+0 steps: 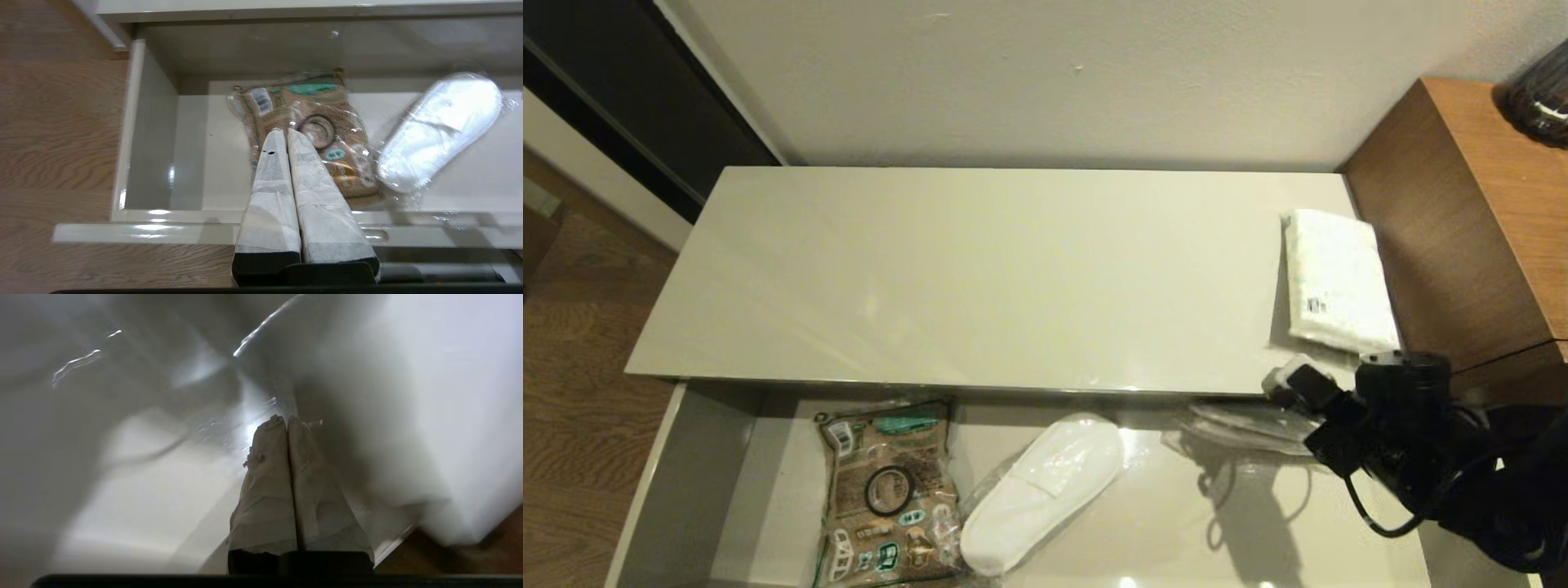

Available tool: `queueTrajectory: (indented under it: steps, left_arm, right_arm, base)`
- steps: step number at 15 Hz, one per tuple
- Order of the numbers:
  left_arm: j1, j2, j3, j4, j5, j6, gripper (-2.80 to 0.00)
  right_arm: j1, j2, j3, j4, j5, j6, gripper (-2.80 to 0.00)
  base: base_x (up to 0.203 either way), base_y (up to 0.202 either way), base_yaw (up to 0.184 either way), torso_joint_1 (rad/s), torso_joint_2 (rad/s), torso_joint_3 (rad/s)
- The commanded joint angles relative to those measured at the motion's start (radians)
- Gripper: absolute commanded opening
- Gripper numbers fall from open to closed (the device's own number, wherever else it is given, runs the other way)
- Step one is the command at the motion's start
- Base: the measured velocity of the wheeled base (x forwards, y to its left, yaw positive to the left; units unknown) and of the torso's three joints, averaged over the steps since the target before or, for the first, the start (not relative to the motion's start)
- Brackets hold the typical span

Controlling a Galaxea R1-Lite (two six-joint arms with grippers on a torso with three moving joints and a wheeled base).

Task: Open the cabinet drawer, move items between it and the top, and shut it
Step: Take out the disposable slippers from the drawer

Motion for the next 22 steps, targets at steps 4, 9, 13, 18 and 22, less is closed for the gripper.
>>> queueTrajectory:
  steps: [4,9,13,18,22]
  left_arm:
    - [0.001,0.001,0.000,0.000,-0.001,0.000,-2.80]
    - [0.001,0.001,0.000,0.000,-0.001,0.000,-2.80]
    - [0.001,0.001,0.000,0.000,-0.001,0.000,-2.80]
    - [0.001,0.001,0.000,0.000,-0.001,0.000,-2.80]
    - [0.001,0.001,0.000,0.000,-0.001,0.000,-2.80]
  right_arm:
    - [0.106,-0.236,-0.023,0.353,-0.009,0.069,-2.80]
    - [0.138,-0.256,0.026,0.489,-0.065,0.163,-2.80]
    - [0.138,-0.208,0.088,0.478,-0.069,0.166,0.00]
    - [0.139,-0.035,0.076,0.435,-0.069,0.160,0.00]
    - [0.139,0.144,0.004,0.292,-0.110,0.152,0.00]
  base:
    - [0.000,0.000,0.000,0.000,0.00,0.000]
    - [0.000,0.000,0.000,0.000,0.00,0.000]
    - [0.000,0.000,0.000,0.000,0.00,0.000]
    - [0.000,0.000,0.000,0.000,0.00,0.000]
    - [0.000,0.000,0.000,0.000,0.00,0.000]
